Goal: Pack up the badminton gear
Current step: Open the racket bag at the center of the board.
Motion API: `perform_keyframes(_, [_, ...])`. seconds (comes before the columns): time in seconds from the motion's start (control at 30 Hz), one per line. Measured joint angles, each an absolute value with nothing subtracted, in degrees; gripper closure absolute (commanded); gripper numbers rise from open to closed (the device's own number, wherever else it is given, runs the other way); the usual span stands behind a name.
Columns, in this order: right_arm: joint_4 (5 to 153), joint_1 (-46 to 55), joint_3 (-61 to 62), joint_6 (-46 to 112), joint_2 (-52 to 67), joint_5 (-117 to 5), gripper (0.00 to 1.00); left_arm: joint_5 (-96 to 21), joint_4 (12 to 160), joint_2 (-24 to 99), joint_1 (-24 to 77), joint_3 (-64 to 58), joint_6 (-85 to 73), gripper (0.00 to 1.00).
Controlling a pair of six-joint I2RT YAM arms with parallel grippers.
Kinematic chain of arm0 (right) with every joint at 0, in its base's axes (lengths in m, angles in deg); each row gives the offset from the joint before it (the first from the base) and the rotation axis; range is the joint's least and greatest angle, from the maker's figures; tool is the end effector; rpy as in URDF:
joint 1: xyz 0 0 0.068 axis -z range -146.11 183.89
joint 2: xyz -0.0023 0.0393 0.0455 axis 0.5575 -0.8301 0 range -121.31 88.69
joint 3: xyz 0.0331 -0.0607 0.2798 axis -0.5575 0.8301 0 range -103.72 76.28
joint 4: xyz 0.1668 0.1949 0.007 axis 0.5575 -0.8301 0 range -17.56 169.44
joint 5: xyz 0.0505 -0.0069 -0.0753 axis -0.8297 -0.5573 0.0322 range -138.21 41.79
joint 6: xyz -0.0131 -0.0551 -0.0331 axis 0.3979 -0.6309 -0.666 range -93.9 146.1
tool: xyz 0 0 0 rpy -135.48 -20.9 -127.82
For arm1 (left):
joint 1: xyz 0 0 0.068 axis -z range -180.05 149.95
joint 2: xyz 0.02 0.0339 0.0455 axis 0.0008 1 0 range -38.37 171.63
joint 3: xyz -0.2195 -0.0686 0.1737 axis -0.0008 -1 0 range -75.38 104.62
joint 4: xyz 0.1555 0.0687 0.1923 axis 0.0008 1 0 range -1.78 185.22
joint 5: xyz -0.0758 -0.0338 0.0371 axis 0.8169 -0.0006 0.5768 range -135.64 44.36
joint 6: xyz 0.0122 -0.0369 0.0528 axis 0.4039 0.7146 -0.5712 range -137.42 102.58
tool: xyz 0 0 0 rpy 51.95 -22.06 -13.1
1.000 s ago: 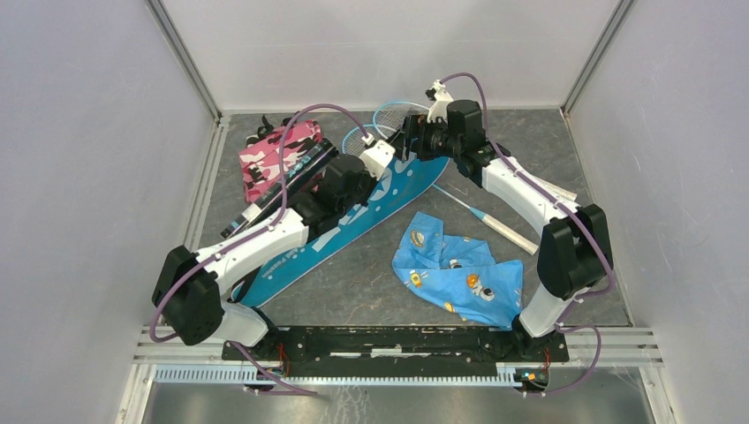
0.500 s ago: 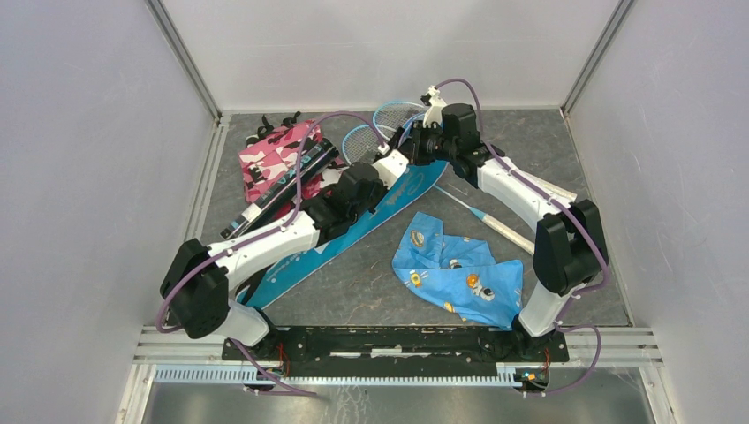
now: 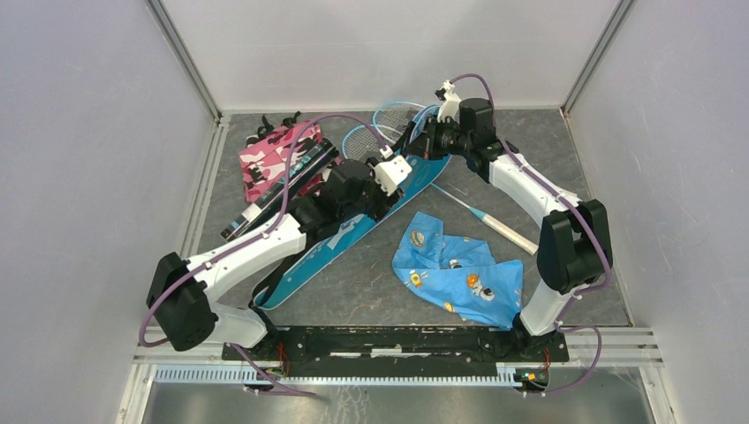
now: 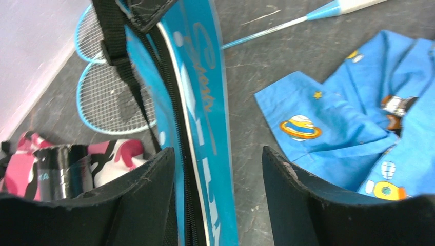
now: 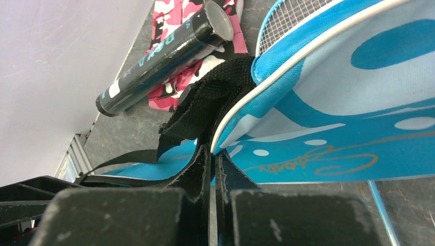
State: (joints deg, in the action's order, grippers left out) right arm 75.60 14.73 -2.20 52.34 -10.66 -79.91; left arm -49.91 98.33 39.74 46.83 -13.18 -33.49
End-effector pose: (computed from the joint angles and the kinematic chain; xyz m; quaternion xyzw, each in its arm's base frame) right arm 0.3860 0.1628 0.3109 -0.0970 0.8175 0.4124 0.3901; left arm 0.2231 -0.2325 0.3243 0.4257 0.7332 -0.1101 0.5188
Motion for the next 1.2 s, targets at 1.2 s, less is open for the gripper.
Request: perform_keyframes(1.2, [88.0, 17.9, 2.0, 47.2, -9.0, -105.6, 0.98, -29.0, 102.0, 46.5, 35.0, -9.6, -28.6, 0.18])
